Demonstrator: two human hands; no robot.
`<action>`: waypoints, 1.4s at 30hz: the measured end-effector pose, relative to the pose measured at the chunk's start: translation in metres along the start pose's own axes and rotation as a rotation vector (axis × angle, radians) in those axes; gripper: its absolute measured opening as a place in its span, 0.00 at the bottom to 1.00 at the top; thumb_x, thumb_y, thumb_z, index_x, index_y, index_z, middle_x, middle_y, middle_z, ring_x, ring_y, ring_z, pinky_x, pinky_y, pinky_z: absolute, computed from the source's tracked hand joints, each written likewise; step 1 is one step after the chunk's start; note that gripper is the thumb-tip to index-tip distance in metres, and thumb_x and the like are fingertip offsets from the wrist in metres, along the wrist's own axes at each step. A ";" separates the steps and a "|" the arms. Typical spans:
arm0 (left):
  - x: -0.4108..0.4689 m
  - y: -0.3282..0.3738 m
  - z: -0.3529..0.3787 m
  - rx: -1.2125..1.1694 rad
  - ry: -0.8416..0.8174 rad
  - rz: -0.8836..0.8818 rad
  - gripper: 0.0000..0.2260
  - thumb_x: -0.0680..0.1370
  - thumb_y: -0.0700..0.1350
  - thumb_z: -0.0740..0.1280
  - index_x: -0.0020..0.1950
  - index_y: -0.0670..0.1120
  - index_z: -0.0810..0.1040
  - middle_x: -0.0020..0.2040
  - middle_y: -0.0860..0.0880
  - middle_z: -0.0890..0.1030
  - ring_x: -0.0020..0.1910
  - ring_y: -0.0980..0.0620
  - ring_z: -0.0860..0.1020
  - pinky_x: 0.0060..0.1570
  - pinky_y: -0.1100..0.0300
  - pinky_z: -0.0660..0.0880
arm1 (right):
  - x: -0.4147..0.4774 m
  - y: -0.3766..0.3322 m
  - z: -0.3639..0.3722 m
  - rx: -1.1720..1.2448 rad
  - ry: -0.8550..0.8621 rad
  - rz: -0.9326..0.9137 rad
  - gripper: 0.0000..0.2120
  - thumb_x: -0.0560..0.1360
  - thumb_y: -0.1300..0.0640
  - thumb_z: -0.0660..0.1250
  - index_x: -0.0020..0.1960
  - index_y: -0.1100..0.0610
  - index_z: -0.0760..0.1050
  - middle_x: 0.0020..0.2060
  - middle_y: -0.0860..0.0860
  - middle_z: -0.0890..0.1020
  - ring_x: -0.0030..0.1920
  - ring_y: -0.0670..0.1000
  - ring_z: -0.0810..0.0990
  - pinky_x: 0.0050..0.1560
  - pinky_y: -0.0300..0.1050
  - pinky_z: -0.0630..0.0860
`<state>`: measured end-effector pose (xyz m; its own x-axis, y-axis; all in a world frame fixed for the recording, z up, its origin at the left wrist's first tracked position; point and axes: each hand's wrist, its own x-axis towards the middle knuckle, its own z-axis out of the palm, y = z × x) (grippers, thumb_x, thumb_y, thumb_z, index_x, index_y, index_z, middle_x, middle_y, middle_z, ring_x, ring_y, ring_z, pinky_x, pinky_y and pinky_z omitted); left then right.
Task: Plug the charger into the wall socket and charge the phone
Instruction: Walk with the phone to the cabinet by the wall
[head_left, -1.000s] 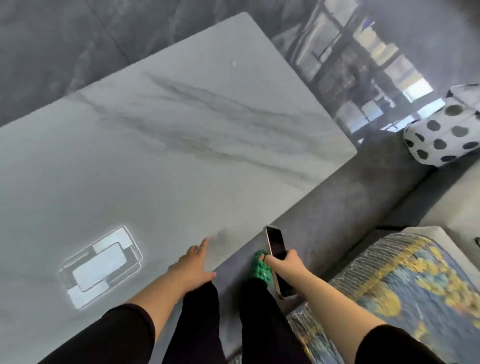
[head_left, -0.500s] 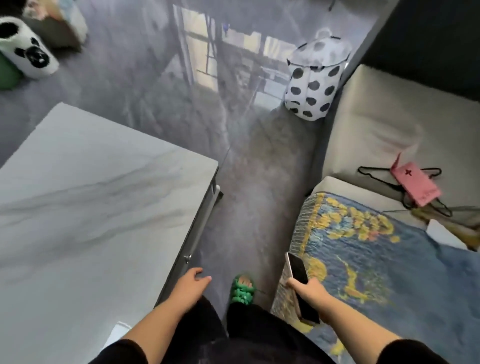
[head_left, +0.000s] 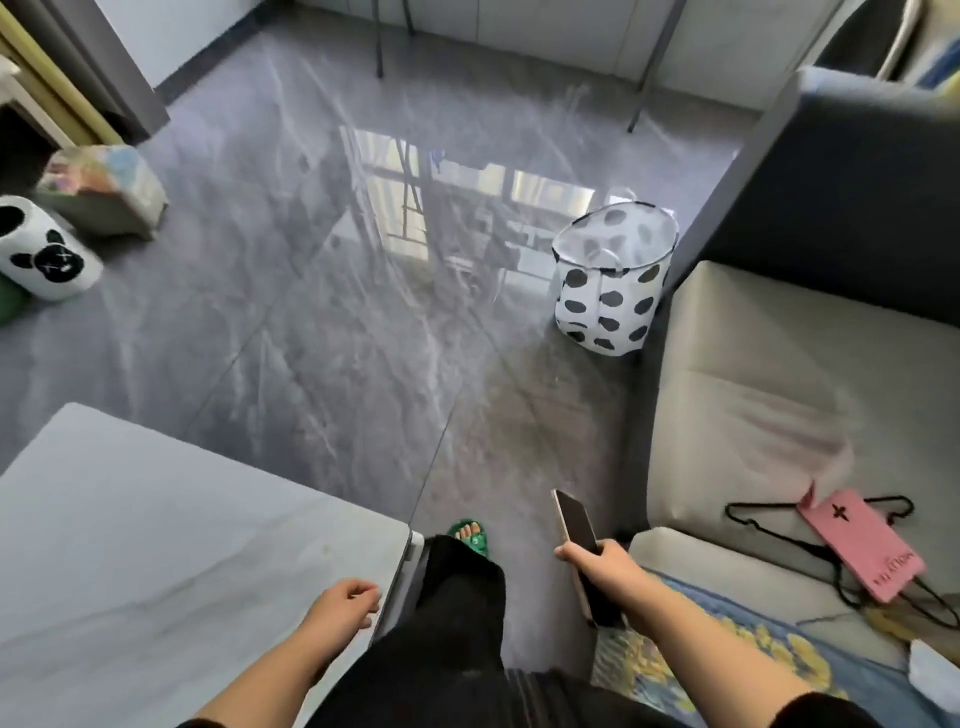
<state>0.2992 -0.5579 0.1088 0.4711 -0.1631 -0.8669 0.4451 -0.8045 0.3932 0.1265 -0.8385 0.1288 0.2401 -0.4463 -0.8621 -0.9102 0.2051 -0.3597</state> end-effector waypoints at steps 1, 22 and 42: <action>0.009 0.018 -0.006 -0.013 -0.002 -0.013 0.10 0.78 0.44 0.62 0.56 0.41 0.77 0.46 0.46 0.80 0.39 0.52 0.77 0.31 0.64 0.67 | 0.009 -0.020 -0.008 -0.017 0.001 0.006 0.26 0.64 0.39 0.71 0.51 0.58 0.74 0.40 0.52 0.78 0.37 0.51 0.78 0.32 0.43 0.70; 0.165 0.341 -0.078 -0.718 0.272 -0.137 0.08 0.78 0.41 0.63 0.56 0.42 0.77 0.45 0.46 0.80 0.39 0.53 0.76 0.35 0.62 0.69 | 0.256 -0.444 -0.096 -0.682 -0.133 -0.141 0.35 0.60 0.41 0.74 0.56 0.65 0.74 0.46 0.56 0.81 0.44 0.56 0.80 0.41 0.44 0.75; 0.220 0.230 -0.345 -1.166 0.491 -0.397 0.12 0.77 0.38 0.64 0.34 0.45 0.75 0.33 0.45 0.77 0.30 0.52 0.73 0.27 0.64 0.67 | 0.199 -0.772 0.309 -1.098 -0.434 -0.437 0.18 0.68 0.45 0.73 0.39 0.58 0.72 0.24 0.49 0.73 0.24 0.48 0.73 0.23 0.36 0.65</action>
<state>0.7681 -0.5813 0.1144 0.2729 0.3886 -0.8801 0.8882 0.2498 0.3857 0.9813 -0.8170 0.1246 0.4928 0.0717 -0.8672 -0.4767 -0.8115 -0.3379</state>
